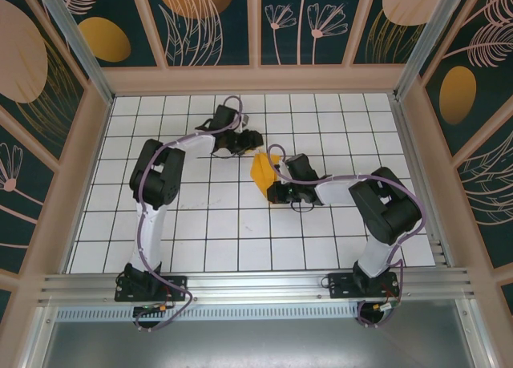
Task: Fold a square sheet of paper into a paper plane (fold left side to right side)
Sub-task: Fourth fold the wing at the center of the table.
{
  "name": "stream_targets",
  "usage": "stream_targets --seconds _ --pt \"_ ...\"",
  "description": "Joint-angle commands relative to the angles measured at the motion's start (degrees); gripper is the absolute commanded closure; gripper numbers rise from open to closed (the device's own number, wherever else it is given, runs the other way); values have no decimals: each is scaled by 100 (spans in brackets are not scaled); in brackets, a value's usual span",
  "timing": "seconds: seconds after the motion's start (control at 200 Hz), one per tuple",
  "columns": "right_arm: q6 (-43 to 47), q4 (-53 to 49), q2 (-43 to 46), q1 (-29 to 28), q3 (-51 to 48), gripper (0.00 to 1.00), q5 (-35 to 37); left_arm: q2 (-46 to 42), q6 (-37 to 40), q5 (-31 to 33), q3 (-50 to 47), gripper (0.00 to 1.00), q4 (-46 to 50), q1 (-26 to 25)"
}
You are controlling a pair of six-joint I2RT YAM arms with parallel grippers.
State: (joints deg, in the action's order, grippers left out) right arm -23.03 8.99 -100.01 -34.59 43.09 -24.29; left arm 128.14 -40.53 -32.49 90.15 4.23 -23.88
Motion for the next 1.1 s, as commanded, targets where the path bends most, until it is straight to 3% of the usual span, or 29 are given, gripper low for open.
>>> stream_targets --seconds 0.0,0.135,0.33,0.49,0.585,0.896,1.096 --pt "-53 -864 -73 -38 -43 100 -200 -460 123 -350 71 50 -288 104" --pt "-22 -738 124 -39 173 99 -327 -1072 151 -402 -380 48 -521 207" --pt "181 -732 857 65 435 77 -368 -2011 96 19 -1646 50 -817 235" --pt "493 -1014 1628 615 470 52 -291 -2699 -78 81 -2878 52 -1229 217" --pt "797 -1270 1630 916 559 43 -69 -2922 -281 19 -3403 53 -1548 144" --pt "765 -983 449 853 1037 41 -533 -2303 -513 31 -3478 58 -1892 -397" --pt "721 -939 -240 785 1441 52 -613 -1819 -556 7 -3017 60 -1850 -556"
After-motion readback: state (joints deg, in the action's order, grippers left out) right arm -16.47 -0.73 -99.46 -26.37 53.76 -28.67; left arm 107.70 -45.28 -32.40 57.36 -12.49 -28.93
